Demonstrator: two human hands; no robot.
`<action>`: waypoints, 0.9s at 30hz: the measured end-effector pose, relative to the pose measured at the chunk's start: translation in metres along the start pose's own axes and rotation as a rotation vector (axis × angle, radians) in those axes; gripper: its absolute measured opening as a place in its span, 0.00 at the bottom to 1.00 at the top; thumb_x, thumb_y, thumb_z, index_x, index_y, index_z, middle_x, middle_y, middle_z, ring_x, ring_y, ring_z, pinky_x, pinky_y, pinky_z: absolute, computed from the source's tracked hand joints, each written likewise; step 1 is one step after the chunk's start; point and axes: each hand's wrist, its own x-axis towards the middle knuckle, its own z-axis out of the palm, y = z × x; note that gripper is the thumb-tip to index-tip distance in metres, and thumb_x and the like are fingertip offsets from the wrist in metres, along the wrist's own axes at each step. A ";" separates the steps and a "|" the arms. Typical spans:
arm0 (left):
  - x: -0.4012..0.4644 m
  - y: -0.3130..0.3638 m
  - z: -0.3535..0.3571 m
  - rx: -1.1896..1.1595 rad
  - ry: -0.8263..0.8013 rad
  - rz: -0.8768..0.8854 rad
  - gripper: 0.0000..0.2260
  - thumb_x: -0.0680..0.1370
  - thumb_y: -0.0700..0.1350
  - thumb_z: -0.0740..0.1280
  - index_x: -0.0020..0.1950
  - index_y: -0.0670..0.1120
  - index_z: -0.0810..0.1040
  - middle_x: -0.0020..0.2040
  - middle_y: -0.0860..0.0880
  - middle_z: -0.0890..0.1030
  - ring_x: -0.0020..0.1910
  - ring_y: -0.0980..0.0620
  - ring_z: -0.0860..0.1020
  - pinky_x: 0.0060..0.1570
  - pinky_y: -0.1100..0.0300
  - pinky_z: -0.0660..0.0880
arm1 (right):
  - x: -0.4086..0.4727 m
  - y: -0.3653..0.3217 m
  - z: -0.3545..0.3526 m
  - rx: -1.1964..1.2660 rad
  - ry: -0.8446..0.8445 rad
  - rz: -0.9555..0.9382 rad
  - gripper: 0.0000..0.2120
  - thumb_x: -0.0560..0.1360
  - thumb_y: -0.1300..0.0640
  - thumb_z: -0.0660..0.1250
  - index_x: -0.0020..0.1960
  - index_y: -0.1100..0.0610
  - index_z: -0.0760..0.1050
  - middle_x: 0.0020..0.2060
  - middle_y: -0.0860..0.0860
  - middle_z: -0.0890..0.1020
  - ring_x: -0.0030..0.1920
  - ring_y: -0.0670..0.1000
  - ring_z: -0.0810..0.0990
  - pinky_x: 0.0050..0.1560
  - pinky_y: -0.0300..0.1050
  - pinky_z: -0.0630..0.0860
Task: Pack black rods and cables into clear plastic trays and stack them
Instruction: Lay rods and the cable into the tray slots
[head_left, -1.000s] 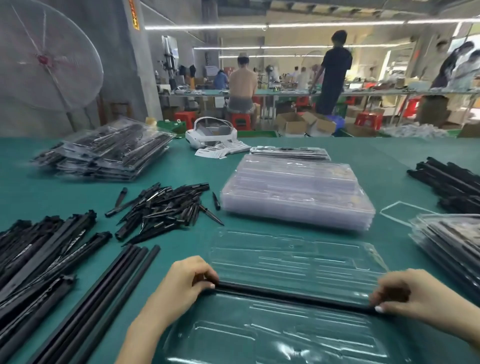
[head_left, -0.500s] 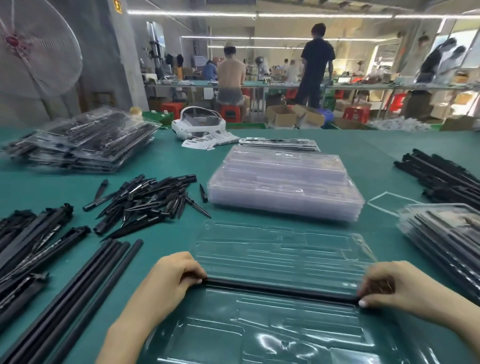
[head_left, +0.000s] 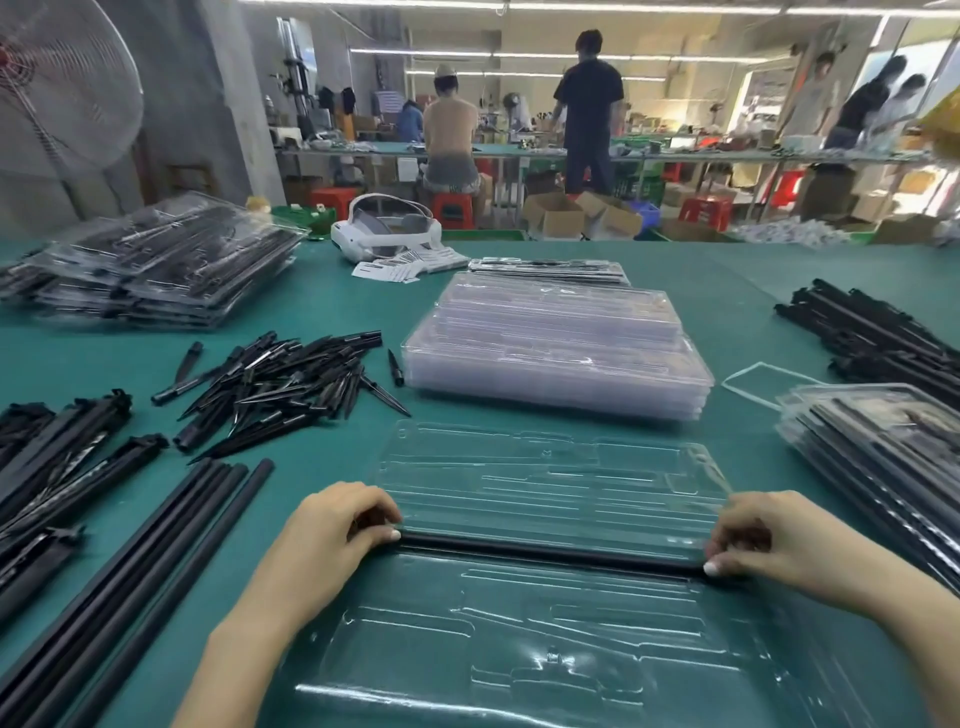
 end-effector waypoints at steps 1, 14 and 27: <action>0.000 0.000 0.000 0.000 -0.004 -0.006 0.09 0.72 0.41 0.74 0.40 0.55 0.79 0.38 0.59 0.79 0.44 0.59 0.75 0.44 0.66 0.71 | 0.001 0.000 0.000 -0.001 0.002 -0.010 0.12 0.65 0.52 0.79 0.30 0.42 0.78 0.32 0.45 0.79 0.39 0.42 0.76 0.36 0.32 0.69; -0.001 -0.002 -0.005 0.039 -0.052 -0.081 0.09 0.71 0.46 0.75 0.35 0.58 0.77 0.35 0.56 0.75 0.40 0.59 0.74 0.50 0.55 0.68 | 0.011 0.010 0.013 0.105 0.149 -0.035 0.11 0.61 0.54 0.81 0.31 0.42 0.80 0.30 0.48 0.77 0.34 0.44 0.74 0.34 0.34 0.68; -0.001 -0.006 -0.007 -0.030 -0.046 -0.131 0.10 0.70 0.40 0.76 0.33 0.50 0.78 0.42 0.53 0.73 0.37 0.56 0.72 0.38 0.70 0.68 | 0.015 0.011 0.021 0.151 0.190 -0.022 0.11 0.62 0.55 0.80 0.35 0.42 0.81 0.33 0.44 0.80 0.36 0.48 0.76 0.35 0.36 0.70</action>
